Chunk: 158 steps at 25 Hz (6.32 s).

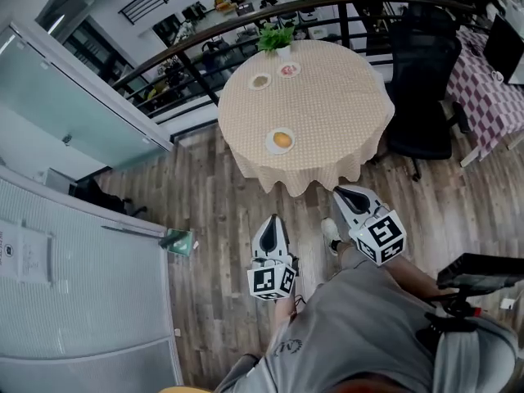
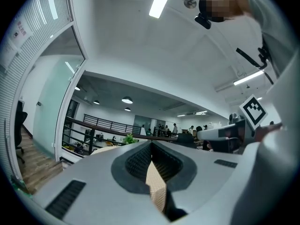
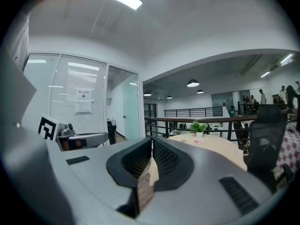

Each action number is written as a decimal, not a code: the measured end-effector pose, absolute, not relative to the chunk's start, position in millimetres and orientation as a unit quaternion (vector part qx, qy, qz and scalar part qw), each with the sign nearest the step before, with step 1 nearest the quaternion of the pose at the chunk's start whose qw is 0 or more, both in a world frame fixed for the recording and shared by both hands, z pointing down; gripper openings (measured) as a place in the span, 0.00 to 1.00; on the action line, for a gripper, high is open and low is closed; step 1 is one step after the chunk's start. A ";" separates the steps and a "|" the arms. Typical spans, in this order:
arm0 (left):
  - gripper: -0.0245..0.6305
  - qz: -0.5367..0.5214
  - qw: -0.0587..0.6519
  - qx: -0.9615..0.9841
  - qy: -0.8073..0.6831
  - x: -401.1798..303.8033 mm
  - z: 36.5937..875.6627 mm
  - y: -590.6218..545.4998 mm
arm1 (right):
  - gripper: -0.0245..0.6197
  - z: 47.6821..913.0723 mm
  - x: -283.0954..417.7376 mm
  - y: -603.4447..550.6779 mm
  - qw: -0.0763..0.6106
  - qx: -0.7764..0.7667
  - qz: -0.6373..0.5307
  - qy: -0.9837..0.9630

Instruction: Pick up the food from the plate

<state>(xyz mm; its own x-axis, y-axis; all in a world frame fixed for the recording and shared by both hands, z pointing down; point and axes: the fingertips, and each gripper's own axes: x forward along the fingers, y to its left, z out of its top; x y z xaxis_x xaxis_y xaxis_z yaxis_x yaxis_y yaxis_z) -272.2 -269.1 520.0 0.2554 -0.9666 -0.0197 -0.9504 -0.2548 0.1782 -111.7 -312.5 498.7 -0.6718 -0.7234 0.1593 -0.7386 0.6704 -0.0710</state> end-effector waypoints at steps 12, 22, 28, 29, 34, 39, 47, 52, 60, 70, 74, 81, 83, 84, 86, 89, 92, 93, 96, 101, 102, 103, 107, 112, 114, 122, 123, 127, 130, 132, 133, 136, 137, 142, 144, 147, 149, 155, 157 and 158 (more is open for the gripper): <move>0.05 -0.058 0.034 0.790 -0.609 -280.9 484.9 -410.0 | 0.07 486.2 -127.0 -459.4 0.049 0.383 0.072 -0.920; 0.05 -0.041 0.052 0.787 -0.614 -263.2 493.7 -493.0 | 0.07 500.6 -124.9 -552.4 0.037 0.367 0.100 -0.924; 0.05 -0.044 0.042 0.785 -0.616 -259.7 483.3 -524.8 | 0.07 489.9 -136.4 -583.2 0.032 0.339 0.101 -0.935; 0.05 -0.045 0.040 0.785 -0.617 -260.1 481.2 -527.9 | 0.07 486.1 -139.4 -585.7 0.031 0.333 0.099 -0.937; 0.05 -0.057 0.035 0.782 -0.620 -263.9 468.6 -538.5 | 0.07 468.5 -154.9 -596.2 0.020 0.321 0.091 -0.943; 0.05 -0.059 0.040 0.788 -0.612 -266.0 470.1 -548.8 | 0.07 460.7 -169.3 -599.7 0.018 0.316 0.092 -0.944; 0.05 -0.069 0.027 0.802 -0.592 -287.3 454.3 -559.9 | 0.07 441.1 -195.7 -603.8 0.012 0.336 0.075 -0.939; 0.05 -0.076 0.022 0.801 -0.593 -313.5 448.8 -563.7 | 0.07 434.6 -218.7 -604.8 0.012 0.334 0.058 -0.941; 0.05 -0.072 0.032 0.796 -0.600 -342.6 459.0 -563.4 | 0.07 436.8 -240.2 -616.0 0.014 0.343 0.051 -0.938; 0.05 -0.070 0.035 0.797 -0.598 -358.5 466.3 -572.7 | 0.54 456.6 -247.4 -639.1 0.064 0.385 0.052 -0.919; 0.05 -0.073 0.037 0.798 -0.597 -359.6 467.9 -572.4 | 0.54 467.3 -247.1 -644.2 0.080 0.386 0.062 -0.917; 0.05 -0.076 0.041 0.794 -0.602 -369.4 470.7 -569.0 | 0.54 499.6 -253.1 -661.9 0.146 0.386 0.079 -0.907; 0.05 -0.076 0.038 0.792 -0.604 -372.6 469.9 -566.9 | 0.54 511.8 -258.2 -665.9 0.169 0.380 0.084 -0.906; 0.05 -0.075 0.036 0.791 -0.606 -373.9 469.6 -566.4 | 0.54 518.7 -261.0 -668.5 0.180 0.375 0.087 -0.905; 0.05 -0.071 0.029 0.790 -0.608 -376.5 469.7 -566.2 | 0.54 535.0 -266.7 -674.7 0.201 0.367 0.092 -0.904; 0.05 -0.061 0.019 0.787 -0.614 -380.2 471.9 -564.2 | 0.54 563.7 -274.1 -682.7 0.236 0.355 0.101 -0.899; 0.05 -0.059 0.021 0.782 -0.620 -384.3 474.0 -562.7 | 0.54 591.9 -280.3 -687.7 0.272 0.341 0.112 -0.893; 0.05 -0.059 0.022 0.781 -0.622 -385.9 475.3 -562.2 | 0.54 601.8 -282.5 -688.8 0.284 0.337 0.118 -0.890; 0.05 -0.057 0.027 0.775 -0.629 -392.2 478.7 -560.4 | 0.54 630.8 -289.5 -694.4 0.314 0.325 0.127 -0.883; 0.05 -0.046 0.033 0.764 -0.643 -403.9 485.9 -558.1 | 0.54 678.0 -296.4 -709.7 0.368 0.312 0.124 -0.867; 0.05 -0.041 0.030 0.762 -0.646 -405.3 487.3 -557.1 | 0.54 688.2 -297.3 -711.4 0.380 0.309 0.127 -0.863; 0.05 -0.035 0.027 0.760 -0.648 -406.2 488.2 -556.3 | 0.54 699.1 -298.6 -712.4 0.391 0.304 0.130 -0.859; 0.05 -0.024 0.024 0.758 -0.651 -408.7 490.2 -557.9 | 0.54 741.6 -306.9 -719.8 0.426 0.286 0.128 -0.849; 0.05 -0.023 0.024 0.757 -0.652 -411.5 491.1 -564.8 | 0.54 780.6 -319.8 -720.3 0.459 0.263 0.139 -0.837; 0.05 -0.022 0.022 0.757 -0.653 -412.4 490.8 -567.0 | 0.54 803.1 -319.4 -720.4 0.476 0.255 0.146 -0.829; 0.05 -0.016 0.020 0.748 -0.663 -426.6 485.2 -573.5 | 0.54 861.5 -318.2 -729.9 0.530 0.236 0.155 -0.799; 0.05 -0.016 0.020 0.747 -0.664 -427.7 484.7 -573.5 | 0.54 867.4 -316.1 -731.6 0.538 0.237 0.156 -0.794; 0.05 0.001 0.024 0.744 -0.667 -431.5 489.2 -571.8 | 0.54 895.4 -321.6 -735.6 0.542 0.226 0.166 -0.792; 0.05 0.007 0.025 0.741 -0.671 -434.9 489.7 -575.4 | 0.54 915.3 -321.3 -737.2 0.557 0.217 0.167 -0.784; 0.05 0.010 0.029 0.739 -0.673 -436.3 491.0 -576.7 | 0.54 927.1 -321.2 -735.2 0.567 0.212 0.167 -0.779; 0.05 0.011 0.031 0.739 -0.673 -436.4 491.5 -577.3 | 0.54 932.7 -320.7 -734.4 0.571 0.211 0.166 -0.776; 0.05 0.020 0.035 0.741 -0.671 -435.7 492.9 -579.7 | 0.54 949.3 -317.6 -733.8 0.581 0.212 0.171 -0.767; 0.05 0.022 0.035 0.741 -0.670 -436.2 493.4 -580.3 | 0.54 953.8 -318.0 -733.8 0.582 0.214 0.174 -0.765; 0.05 0.018 0.034 0.740 -0.671 -440.0 486.1 -577.7 | 0.54 956.7 -333.1 -733.6 0.583 0.208 0.159 -0.769; 0.05 0.028 0.034 0.741 -0.670 -441.5 489.1 -575.5 | 0.54 955.6 -333.3 -735.1 0.582 0.209 0.165 -0.769; 0.05 0.037 0.042 0.737 -0.674 -444.0 499.1 -571.4 | 0.54 956.3 -328.1 -733.9 0.572 0.218 0.178 -0.771; 0.05 0.034 0.042 0.737 -0.674 -444.1 498.5 -571.5 | 0.54 956.8 -326.4 -733.0 0.569 0.221 0.178 -0.772; 0.05 0.033 0.041 0.738 -0.673 -443.4 498.2 -568.5 | 0.54 955.7 -325.3 -735.8 0.567 0.216 0.186 -0.772; 0.05 0.033 0.040 0.737 -0.674 -444.8 499.7 -567.0 | 0.54 955.3 -325.9 -737.4 0.567 0.210 0.196 -0.772; 0.05 0.032 0.040 0.737 -0.674 -444.6 500.3 -566.3 | 0.54 955.5 -325.9 -737.9 0.566 0.208 0.199 -0.772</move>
<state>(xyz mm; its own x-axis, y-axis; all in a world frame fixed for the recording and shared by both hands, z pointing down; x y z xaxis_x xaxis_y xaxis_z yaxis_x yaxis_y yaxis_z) -444.6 -566.3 500.3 0.0886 -0.9909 0.1016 -0.9960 -0.0874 0.0164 -325.9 -737.9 955.5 -0.2716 -0.0957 0.9576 -0.5469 0.8341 -0.0718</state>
